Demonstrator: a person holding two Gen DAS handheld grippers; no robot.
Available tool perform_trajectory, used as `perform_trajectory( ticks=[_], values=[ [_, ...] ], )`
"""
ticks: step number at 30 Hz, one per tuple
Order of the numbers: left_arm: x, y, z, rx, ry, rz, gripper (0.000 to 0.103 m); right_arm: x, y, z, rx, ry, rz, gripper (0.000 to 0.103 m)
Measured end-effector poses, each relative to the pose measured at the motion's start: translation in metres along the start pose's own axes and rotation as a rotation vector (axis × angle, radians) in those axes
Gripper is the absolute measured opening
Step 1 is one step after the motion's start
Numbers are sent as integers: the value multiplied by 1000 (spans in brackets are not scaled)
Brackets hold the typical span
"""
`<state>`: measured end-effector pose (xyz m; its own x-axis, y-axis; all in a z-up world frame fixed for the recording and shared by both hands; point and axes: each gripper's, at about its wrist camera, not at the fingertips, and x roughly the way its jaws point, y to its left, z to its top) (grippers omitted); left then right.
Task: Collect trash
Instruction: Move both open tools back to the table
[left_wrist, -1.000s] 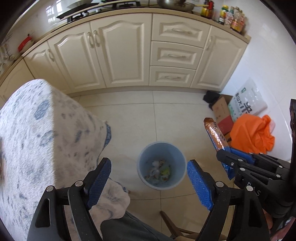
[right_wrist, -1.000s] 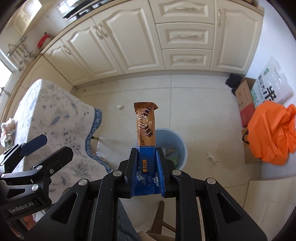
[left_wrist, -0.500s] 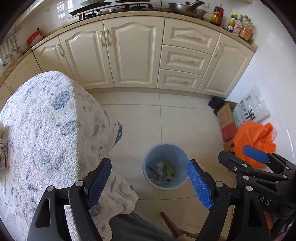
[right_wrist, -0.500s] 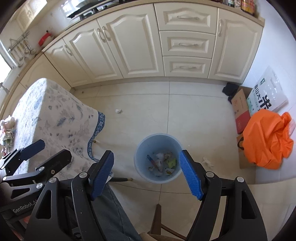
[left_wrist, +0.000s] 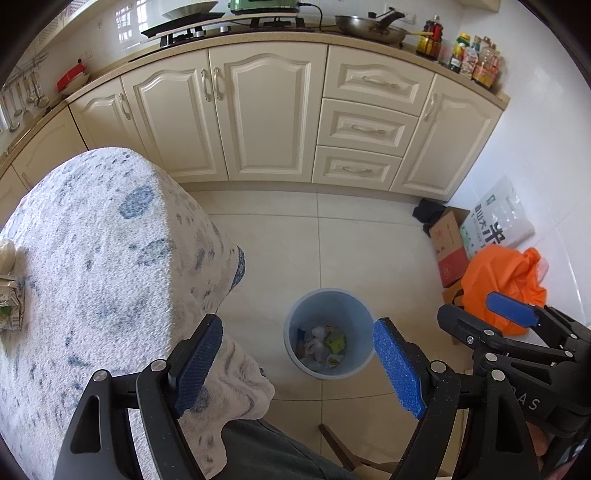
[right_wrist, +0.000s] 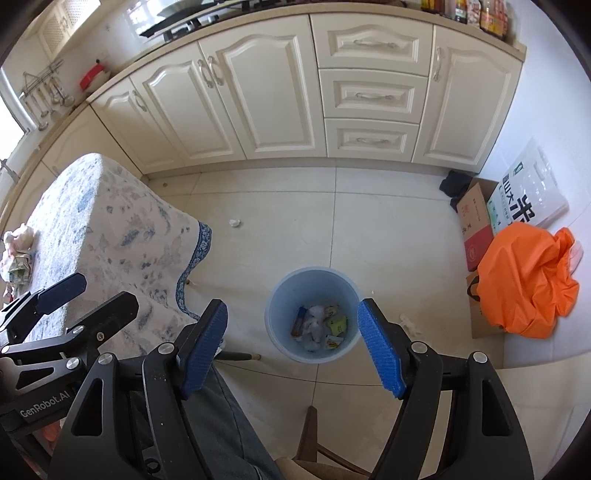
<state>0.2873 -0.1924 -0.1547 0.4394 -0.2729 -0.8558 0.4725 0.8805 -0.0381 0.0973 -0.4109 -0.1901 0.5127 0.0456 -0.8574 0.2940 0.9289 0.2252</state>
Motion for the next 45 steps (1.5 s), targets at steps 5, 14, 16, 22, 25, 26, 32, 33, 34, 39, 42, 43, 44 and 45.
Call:
perform_trajectory(
  ticks=[5,14,16,22,25,26,32,33,34,39,42,43,44,45],
  values=[
    [-17,5,-8,-17,-22,2,80,-9,6,-3,-12,-18,5,75],
    [-56,31,-32,-73,-85,23,80,-23,34,-10,-78,-36,28,75],
    [-65,39,-37,-92,-95,38,80,-25,44,-12,-101,-40,39,75],
    [-93,66,-65,-166,-117,81,80,-32,80,-13,-184,-59,79,75],
    [-107,79,-77,-209,-126,114,80,-35,101,-13,-231,-68,101,75],
    [-111,81,-81,-219,-127,122,80,-36,109,-14,-250,-68,113,75],
    [-141,104,-104,-308,-147,186,80,-41,152,-18,-344,-76,166,75],
    [-146,109,-108,-326,-151,197,80,-41,161,-19,-364,-74,177,75],
    [-151,112,-112,-339,-153,206,80,-41,171,-20,-385,-73,190,75],
    [-174,134,-131,-404,-160,261,80,-40,213,-28,-482,-65,233,75],
    [-184,150,-140,-446,-159,292,80,-38,236,-32,-530,-63,253,75],
    [-187,155,-143,-458,-159,297,80,-37,246,-33,-550,-60,265,75],
    [-190,161,-147,-476,-158,307,80,-36,255,-35,-567,-59,273,75],
    [-192,166,-149,-487,-156,313,80,-36,262,-35,-581,-58,279,75]
  ],
)
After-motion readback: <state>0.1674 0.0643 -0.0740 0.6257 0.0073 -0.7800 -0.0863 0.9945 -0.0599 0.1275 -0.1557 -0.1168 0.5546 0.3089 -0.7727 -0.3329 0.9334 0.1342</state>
